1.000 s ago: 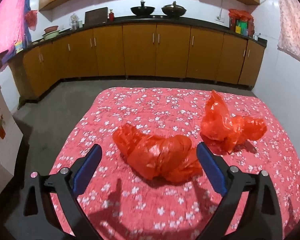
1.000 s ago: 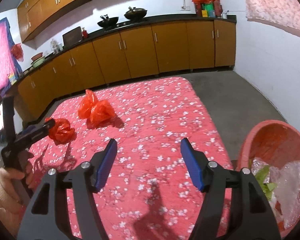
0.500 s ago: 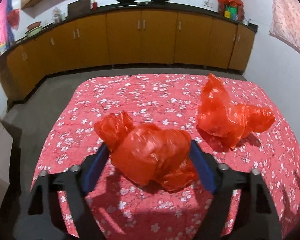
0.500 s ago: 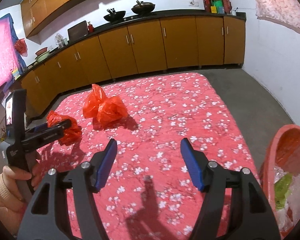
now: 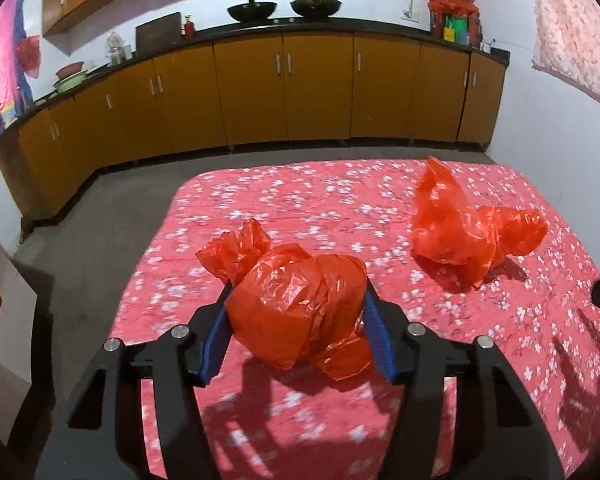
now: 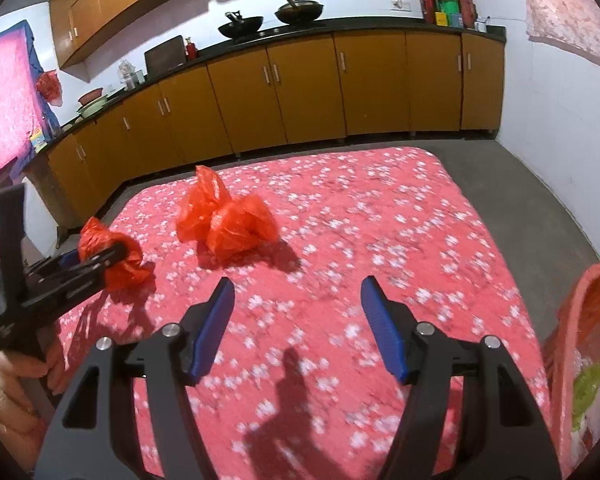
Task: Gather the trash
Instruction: 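Grasp a red bag with the left tool while the right tool grasps the other red bag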
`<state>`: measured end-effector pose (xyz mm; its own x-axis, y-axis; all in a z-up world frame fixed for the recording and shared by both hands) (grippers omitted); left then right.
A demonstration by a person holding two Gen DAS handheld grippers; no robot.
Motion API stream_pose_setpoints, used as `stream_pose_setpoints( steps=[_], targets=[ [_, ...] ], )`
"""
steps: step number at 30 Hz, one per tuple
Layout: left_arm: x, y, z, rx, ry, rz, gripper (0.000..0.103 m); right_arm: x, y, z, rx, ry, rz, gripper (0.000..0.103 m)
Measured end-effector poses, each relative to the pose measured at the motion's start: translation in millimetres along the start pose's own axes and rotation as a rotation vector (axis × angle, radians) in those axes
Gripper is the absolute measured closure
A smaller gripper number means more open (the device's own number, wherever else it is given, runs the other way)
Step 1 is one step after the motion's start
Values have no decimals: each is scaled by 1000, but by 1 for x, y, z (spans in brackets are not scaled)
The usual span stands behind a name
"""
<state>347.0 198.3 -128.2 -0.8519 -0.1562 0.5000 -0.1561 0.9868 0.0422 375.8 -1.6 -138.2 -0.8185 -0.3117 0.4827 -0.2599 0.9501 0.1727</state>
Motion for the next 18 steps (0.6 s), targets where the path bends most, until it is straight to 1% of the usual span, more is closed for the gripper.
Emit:
stream_pose_setpoints(
  steps=[4,8,10,11,14,17,18],
  targets=[
    [10,22,-5,20,-22,-24,44,-19,18,-10,11,-8,-28,38],
    [14,42,-12,37,-44,-49,44,-50,38,-26,18,-14,-58,38],
    [14,47,-14,38,-50,-58,44,-63,45,-31,25,-15,-67,32],
    [13,49,-14,39,-51,-62,44,-72,50,-33,33,-11,-74,31],
    [8,53,-14,46,-49,-72,44,-95,59,-32,49,28,-85,31],
    [2,53,-12,58,-44,-72,44,-114,62,-23,72,79,-78,31],
    [1,52,-11,58,-43,-71,44,-117,62,-21,72,90,-82,34]
  ],
)
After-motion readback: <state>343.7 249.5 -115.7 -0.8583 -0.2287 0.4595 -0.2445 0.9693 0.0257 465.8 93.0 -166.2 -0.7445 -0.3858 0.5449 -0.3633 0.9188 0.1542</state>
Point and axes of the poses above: each gripper's, at about its wrist camera, not at the fingertips, and x roughly against the way its jaws point, y to its left, z to its underside, the point moved 8 cm from there along -x, roughly the way its jaws point, and after that the axes turned 10 degrees about -y, right-handed, at the moved point
